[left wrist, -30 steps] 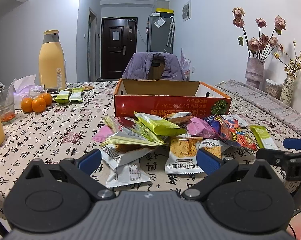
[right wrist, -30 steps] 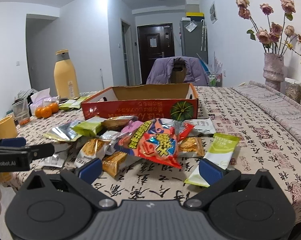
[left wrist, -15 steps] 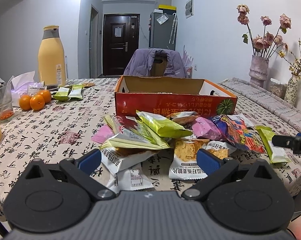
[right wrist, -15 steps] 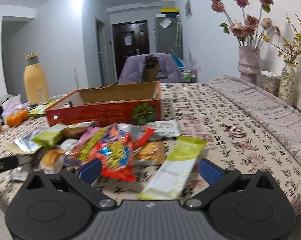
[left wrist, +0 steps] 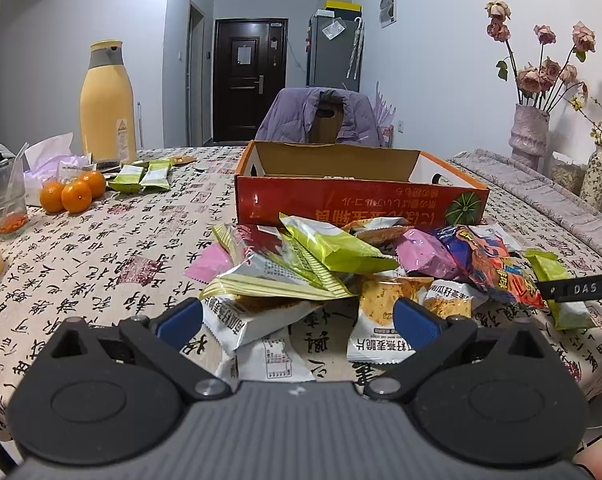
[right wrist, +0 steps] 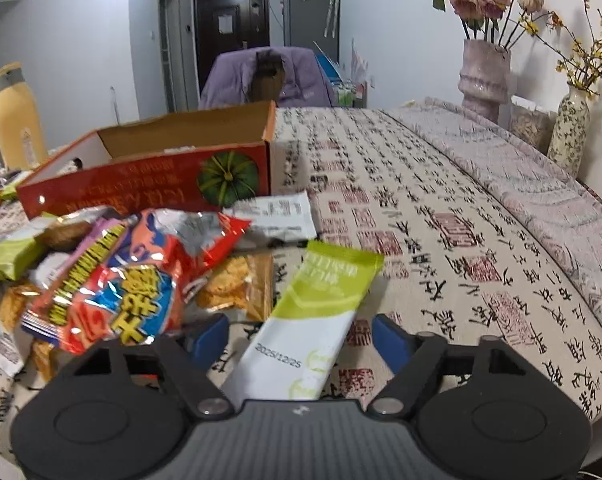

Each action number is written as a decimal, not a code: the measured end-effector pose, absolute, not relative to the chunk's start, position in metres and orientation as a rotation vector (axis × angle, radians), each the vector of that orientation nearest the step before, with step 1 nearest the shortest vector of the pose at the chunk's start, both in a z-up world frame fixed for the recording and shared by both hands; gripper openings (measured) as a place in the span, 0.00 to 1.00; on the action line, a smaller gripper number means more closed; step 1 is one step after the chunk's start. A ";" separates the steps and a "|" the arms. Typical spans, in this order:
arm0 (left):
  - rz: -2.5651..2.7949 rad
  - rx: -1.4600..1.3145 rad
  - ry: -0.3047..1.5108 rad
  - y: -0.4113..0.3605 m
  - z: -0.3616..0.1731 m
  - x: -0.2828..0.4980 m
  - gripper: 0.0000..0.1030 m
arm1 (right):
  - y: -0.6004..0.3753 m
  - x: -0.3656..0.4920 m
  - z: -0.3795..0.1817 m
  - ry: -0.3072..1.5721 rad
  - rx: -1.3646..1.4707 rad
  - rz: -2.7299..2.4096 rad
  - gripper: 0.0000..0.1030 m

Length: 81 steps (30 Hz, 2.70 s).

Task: Organize snacks
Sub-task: 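Grasp the green-and-white snack stick with the right gripper while the left gripper approaches a white packet, then grasp the white printed snack packet with the left gripper while the right gripper holds the green stick, then carry both packets into the cardboard box and open both grippers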

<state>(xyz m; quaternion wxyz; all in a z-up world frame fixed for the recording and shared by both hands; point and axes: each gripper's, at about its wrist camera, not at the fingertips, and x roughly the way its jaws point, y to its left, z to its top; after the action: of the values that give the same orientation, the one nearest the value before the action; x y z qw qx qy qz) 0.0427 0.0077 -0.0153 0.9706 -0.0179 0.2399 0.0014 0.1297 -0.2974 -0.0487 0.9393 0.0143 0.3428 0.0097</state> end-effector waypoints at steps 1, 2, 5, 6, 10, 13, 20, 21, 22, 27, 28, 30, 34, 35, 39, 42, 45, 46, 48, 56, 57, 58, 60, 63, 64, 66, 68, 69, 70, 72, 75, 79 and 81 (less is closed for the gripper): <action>0.002 -0.035 0.485 0.008 -0.016 0.043 1.00 | -0.299 0.130 -0.051 0.702 0.031 0.016 0.71; 0.003 -0.034 0.486 0.008 -0.016 0.043 1.00 | -0.300 0.130 -0.053 0.703 0.033 0.009 0.71; 0.004 -0.037 0.492 0.008 -0.018 0.043 1.00 | -0.305 0.128 -0.055 0.697 0.032 -0.003 0.66; 0.005 -0.038 0.494 0.008 -0.018 0.044 1.00 | -0.306 0.127 -0.055 0.695 0.033 0.002 0.61; 0.003 -0.045 0.498 0.008 -0.019 0.043 1.00 | -0.308 0.127 -0.053 0.693 0.019 0.027 0.45; 0.005 -0.041 0.501 0.007 -0.019 0.042 1.00 | -0.309 0.127 -0.052 0.689 0.009 0.052 0.37; 0.027 -0.039 0.514 0.011 -0.020 0.042 1.00 | -0.313 0.124 -0.050 0.651 0.043 0.065 0.34; 0.030 -0.042 0.521 0.012 -0.021 0.043 1.00 | -0.313 0.122 -0.049 0.639 0.049 0.065 0.34; 0.034 -0.045 0.526 0.014 -0.022 0.044 1.00 | -0.314 0.120 -0.049 0.628 0.052 0.065 0.34; 0.071 -0.040 0.557 0.018 -0.027 0.052 1.00 | -0.315 0.113 -0.043 0.584 0.072 0.059 0.34; 0.086 -0.036 0.570 0.019 -0.029 0.055 0.99 | -0.314 0.112 -0.041 0.577 0.074 0.059 0.34; 0.107 -0.038 0.596 0.021 -0.032 0.061 0.93 | -0.312 0.110 -0.039 0.566 0.075 0.062 0.34; 0.133 -0.063 0.654 0.025 -0.041 0.073 0.71 | -0.305 0.106 -0.037 0.550 0.069 0.074 0.34; 0.143 -0.056 0.647 0.024 -0.041 0.074 0.71 | -0.303 0.105 -0.037 0.549 0.067 0.080 0.34; 0.142 -0.045 0.641 0.022 -0.041 0.074 0.41 | -0.296 0.104 -0.038 0.550 0.062 0.100 0.34; 0.121 -0.046 0.643 0.021 -0.039 0.071 0.39 | -0.293 0.101 -0.040 0.553 0.066 0.109 0.34; 0.108 -0.044 0.637 0.021 -0.037 0.068 0.39 | -0.291 0.099 -0.040 0.553 0.069 0.116 0.34; 0.099 -0.043 0.628 0.020 -0.034 0.066 0.39 | -0.290 0.097 -0.039 0.551 0.069 0.118 0.34; 0.090 -0.034 0.605 0.018 -0.029 0.061 0.39 | -0.289 0.094 -0.038 0.547 0.069 0.121 0.34; 0.051 -0.020 0.539 0.015 -0.005 0.047 0.39 | -0.285 0.084 -0.031 0.528 0.071 0.129 0.34; 0.047 -0.020 0.532 0.014 -0.002 0.045 0.39 | -0.284 0.083 -0.030 0.526 0.070 0.131 0.34; 0.043 -0.018 0.522 0.013 0.000 0.043 0.39 | -0.284 0.082 -0.029 0.523 0.069 0.133 0.34; 0.038 -0.013 0.508 0.013 0.005 0.040 0.39 | -0.283 0.081 -0.026 0.516 0.066 0.135 0.34; 0.045 -0.005 0.511 0.016 0.005 0.040 0.39 | -0.281 0.078 -0.025 0.511 0.065 0.137 0.34; 0.050 -0.001 0.513 0.017 0.004 0.040 0.39 | -0.281 0.078 -0.024 0.509 0.065 0.137 0.34; 0.058 0.004 0.512 0.019 0.005 0.039 0.39 | -0.280 0.077 -0.024 0.508 0.064 0.137 0.34; 0.069 0.012 0.501 0.022 0.007 0.039 0.39 | -0.280 0.077 -0.024 0.508 0.064 0.137 0.34; 0.075 0.019 0.494 0.024 0.009 0.040 0.39 | -0.279 0.077 -0.024 0.509 0.063 0.138 0.34; 0.081 0.026 0.487 0.025 0.011 0.041 0.39 | -0.279 0.077 -0.024 0.510 0.062 0.139 0.34; 0.095 0.043 0.482 0.028 0.013 0.044 0.39 | -0.277 0.077 -0.024 0.512 0.062 0.140 0.34; 0.109 0.075 0.474 0.030 0.015 0.051 0.39 | -0.275 0.078 -0.025 0.516 0.058 0.143 0.34; 0.131 0.073 0.504 0.037 0.010 0.068 0.39 | -0.271 0.080 -0.027 0.524 0.057 0.146 0.34; 0.138 0.070 0.515 0.040 0.006 0.071 0.39 | -0.269 0.080 -0.027 0.525 0.052 0.148 0.34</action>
<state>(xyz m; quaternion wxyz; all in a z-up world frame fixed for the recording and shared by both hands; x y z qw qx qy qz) 0.0713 0.0404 0.0064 0.9641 0.0347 0.2543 0.0681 0.0798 -0.2695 -0.0268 0.9627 0.0255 0.2594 0.0731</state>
